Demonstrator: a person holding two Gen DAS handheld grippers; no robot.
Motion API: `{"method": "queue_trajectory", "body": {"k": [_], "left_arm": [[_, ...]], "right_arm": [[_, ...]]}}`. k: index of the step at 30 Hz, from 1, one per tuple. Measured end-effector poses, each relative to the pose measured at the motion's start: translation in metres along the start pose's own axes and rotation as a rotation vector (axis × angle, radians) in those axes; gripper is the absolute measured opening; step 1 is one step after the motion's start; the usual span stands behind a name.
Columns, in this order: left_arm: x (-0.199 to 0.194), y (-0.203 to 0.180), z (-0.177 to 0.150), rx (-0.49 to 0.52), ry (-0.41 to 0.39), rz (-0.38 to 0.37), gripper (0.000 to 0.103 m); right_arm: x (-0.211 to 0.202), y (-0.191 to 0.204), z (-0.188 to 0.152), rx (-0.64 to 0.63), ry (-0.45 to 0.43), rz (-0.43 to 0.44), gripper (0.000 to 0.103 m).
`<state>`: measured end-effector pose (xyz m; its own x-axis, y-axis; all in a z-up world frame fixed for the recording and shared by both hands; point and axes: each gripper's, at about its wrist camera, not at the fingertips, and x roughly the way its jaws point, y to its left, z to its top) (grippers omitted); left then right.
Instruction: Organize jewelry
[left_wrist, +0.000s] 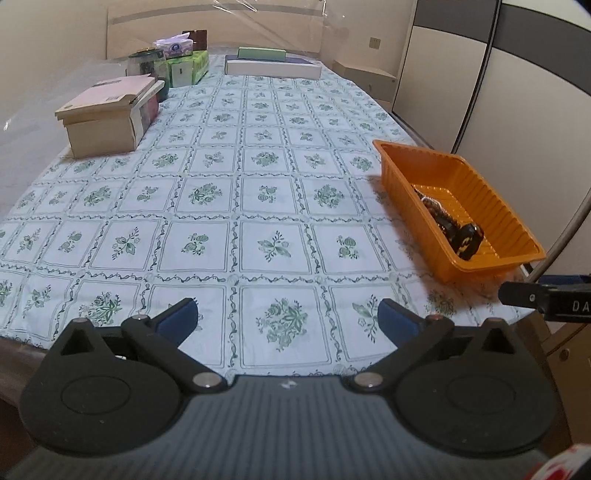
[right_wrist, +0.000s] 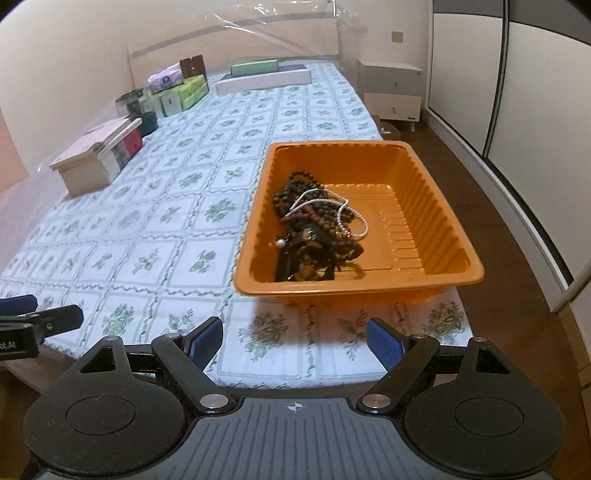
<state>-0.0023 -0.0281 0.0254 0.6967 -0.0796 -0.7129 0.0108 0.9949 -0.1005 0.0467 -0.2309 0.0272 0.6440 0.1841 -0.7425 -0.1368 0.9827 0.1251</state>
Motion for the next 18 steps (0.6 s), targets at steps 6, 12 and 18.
{"method": "queue_trajectory", "body": {"k": [6,12,18], "left_arm": [[-0.001,-0.005,-0.003,0.003,0.008,0.010,0.103],[0.000,-0.005,-0.004,-0.013,0.019,0.009,0.103],[0.001,-0.006,-0.005,-0.011,0.022,0.016,0.103]], "right_arm": [[0.003,0.009,-0.005,-0.016,0.015,0.014,0.084],[0.006,0.017,-0.007,-0.022,0.017,0.032,0.084],[0.007,0.020,-0.007,-0.024,0.016,0.038,0.084]]}}
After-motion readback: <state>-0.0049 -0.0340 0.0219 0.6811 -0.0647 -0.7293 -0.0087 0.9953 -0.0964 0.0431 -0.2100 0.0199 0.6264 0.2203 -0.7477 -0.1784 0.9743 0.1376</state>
